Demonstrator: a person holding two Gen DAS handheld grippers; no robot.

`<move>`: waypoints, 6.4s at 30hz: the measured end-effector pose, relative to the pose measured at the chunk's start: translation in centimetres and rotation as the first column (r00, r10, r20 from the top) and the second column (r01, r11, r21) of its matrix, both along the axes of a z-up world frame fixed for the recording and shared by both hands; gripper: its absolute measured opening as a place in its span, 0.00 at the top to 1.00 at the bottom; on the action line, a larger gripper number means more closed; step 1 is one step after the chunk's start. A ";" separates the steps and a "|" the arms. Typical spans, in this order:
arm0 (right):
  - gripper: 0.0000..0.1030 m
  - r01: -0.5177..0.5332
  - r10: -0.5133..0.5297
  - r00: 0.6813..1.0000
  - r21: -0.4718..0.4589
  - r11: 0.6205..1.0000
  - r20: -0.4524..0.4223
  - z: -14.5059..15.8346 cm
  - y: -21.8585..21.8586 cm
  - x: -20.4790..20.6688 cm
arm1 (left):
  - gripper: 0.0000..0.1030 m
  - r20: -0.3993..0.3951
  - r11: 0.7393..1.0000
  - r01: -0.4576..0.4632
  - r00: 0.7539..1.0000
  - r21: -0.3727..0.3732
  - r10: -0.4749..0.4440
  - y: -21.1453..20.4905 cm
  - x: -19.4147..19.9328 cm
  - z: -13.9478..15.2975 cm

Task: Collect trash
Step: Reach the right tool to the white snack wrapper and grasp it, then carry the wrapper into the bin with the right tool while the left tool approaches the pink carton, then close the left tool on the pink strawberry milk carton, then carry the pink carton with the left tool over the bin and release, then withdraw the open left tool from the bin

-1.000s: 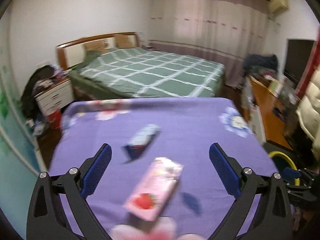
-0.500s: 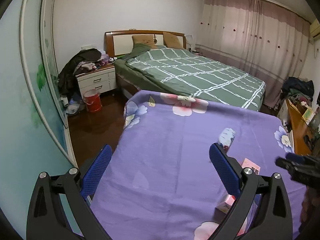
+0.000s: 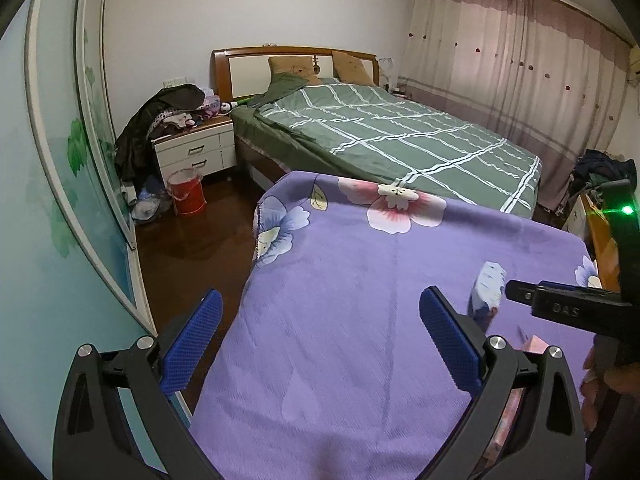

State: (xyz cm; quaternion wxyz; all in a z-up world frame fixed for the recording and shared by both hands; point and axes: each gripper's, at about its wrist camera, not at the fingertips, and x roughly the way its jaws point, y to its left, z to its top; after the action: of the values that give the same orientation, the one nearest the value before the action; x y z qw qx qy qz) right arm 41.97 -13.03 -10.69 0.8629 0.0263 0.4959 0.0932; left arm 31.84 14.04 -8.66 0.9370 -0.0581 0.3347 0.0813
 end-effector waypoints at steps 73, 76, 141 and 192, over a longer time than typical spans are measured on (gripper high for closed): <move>0.51 0.573 -0.572 0.820 -0.031 0.819 0.033 -2.7 -37.7 -24.9 | 0.05 -0.110 0.959 0.283 0.954 0.019 -0.279 -18.3 -5.5 -1.4; 0.49 0.569 -0.568 0.822 -0.020 0.822 0.038 -2.5 -37.8 -25.1 | 0.05 -0.123 0.957 0.289 0.951 0.014 -0.285 -18.3 -5.0 -1.6; 0.41 0.602 -0.604 0.789 0.057 0.797 0.110 -0.8 -43.7 -36.2 | 0.50 -0.267 0.502 0.864 0.475 -0.039 -0.838 -53.9 -8.9 -1.4; 0.28 0.426 -0.393 0.842 -0.008 0.905 0.370 6.8 -32.8 -41.3 | 0.05 0.107 0.935 0.355 0.929 0.003 -0.354 -21.3 -24.4 6.2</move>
State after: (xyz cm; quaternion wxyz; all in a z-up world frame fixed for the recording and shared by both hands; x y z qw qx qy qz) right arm 0.66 -45.86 -3.87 0.9389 0.0753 0.3163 -0.1127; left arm 7.48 -7.22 -2.45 0.9522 -0.0085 0.2902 -0.0949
